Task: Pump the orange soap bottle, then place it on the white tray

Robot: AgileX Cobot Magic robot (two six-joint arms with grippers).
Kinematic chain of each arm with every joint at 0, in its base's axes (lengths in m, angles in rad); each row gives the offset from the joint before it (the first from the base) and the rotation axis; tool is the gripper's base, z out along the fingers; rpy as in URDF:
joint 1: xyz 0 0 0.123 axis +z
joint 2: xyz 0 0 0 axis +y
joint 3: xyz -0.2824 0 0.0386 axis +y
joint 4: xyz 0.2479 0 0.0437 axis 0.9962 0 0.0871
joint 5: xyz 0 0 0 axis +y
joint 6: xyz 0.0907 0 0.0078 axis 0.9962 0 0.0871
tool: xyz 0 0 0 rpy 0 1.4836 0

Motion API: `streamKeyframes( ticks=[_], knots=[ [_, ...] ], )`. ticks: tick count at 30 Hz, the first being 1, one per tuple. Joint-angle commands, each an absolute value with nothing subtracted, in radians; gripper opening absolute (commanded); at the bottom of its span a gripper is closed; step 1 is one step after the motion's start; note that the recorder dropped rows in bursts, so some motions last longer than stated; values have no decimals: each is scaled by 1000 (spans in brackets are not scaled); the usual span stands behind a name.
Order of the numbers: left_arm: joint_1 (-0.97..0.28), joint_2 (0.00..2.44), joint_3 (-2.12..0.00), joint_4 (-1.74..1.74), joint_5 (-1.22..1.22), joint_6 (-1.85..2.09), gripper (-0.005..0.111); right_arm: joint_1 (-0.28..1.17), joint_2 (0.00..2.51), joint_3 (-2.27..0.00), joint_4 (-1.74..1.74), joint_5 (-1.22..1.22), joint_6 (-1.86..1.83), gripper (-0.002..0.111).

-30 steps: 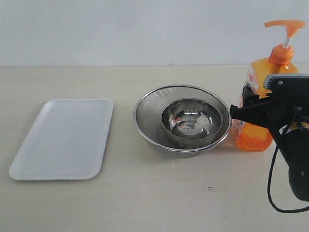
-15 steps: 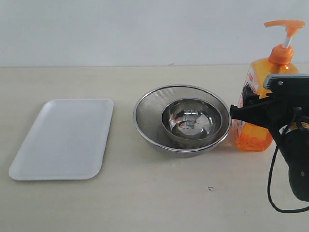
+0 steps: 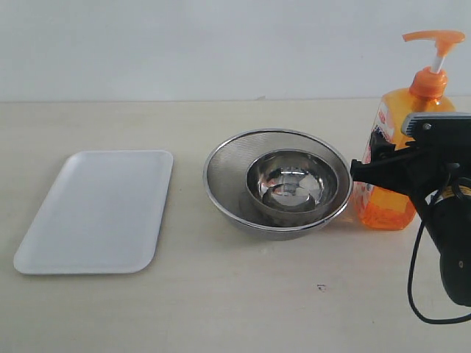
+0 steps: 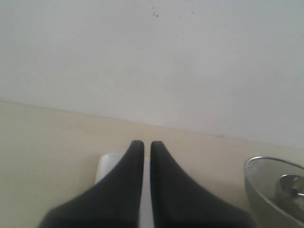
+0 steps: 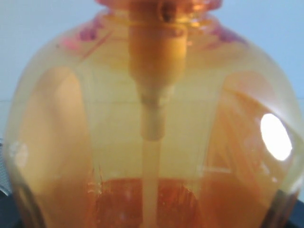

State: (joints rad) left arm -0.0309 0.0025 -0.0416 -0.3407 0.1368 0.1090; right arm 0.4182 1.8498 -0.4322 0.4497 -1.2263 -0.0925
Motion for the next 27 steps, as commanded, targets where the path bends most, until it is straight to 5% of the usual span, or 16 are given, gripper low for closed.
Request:
streamKeyframes(
  ticks=[1,27],
  knots=[
    [-28,0,0,23,120,-195,5,419,1847,-431,441,-1221,-66,0],
    [21,0,0,24,367,-140,5,419,1847,-431,441,-1221,-66,0]
  ],
)
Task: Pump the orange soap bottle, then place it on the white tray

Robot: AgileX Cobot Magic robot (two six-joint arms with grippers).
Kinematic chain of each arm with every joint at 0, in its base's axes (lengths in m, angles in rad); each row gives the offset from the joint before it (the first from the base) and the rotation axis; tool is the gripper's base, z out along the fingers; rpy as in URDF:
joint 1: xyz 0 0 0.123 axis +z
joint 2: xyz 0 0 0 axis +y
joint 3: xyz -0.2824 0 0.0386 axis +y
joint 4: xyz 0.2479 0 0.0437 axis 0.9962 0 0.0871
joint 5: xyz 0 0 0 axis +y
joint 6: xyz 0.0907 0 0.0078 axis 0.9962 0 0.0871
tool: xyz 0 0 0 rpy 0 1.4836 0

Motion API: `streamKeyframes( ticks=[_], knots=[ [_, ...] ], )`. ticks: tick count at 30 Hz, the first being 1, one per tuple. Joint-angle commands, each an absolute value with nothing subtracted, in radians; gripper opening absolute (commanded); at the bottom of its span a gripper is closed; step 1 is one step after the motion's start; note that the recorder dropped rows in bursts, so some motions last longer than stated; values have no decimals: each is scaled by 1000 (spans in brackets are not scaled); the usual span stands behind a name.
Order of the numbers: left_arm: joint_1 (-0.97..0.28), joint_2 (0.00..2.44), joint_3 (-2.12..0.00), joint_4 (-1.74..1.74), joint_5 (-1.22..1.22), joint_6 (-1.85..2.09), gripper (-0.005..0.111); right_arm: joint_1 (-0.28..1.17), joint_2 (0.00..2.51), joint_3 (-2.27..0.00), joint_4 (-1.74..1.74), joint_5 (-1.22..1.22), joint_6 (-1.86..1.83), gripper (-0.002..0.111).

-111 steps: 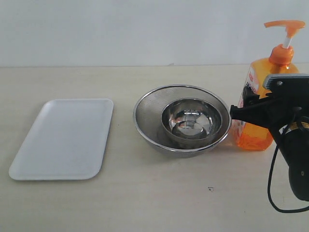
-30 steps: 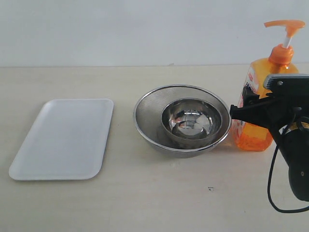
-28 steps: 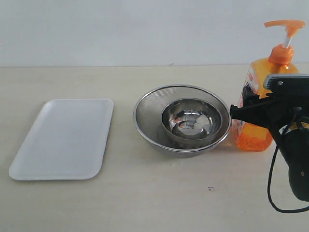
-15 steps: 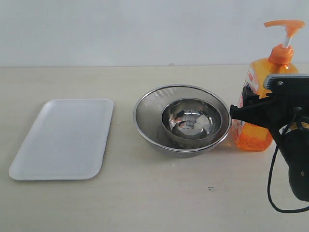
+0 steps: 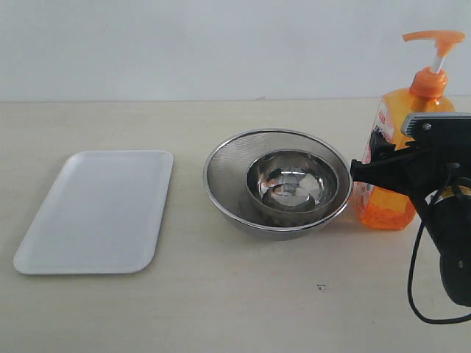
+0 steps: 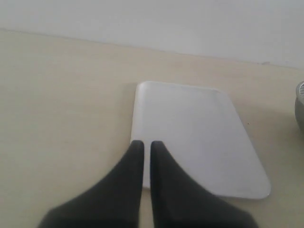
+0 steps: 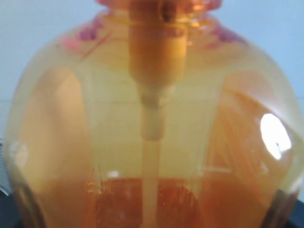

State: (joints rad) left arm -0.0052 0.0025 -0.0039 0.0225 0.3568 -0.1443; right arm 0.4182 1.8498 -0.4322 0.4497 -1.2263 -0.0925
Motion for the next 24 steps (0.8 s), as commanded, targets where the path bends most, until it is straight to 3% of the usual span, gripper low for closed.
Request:
streamKeyframes(
  ticks=[1,24],
  knots=[
    [29,0,0,24,367,-140,5,419,1847,-431,441,-1221,-66,0],
    [62,0,0,24,367,-140,5,419,1847,-431,439,-1221,-66,0]
  ],
)
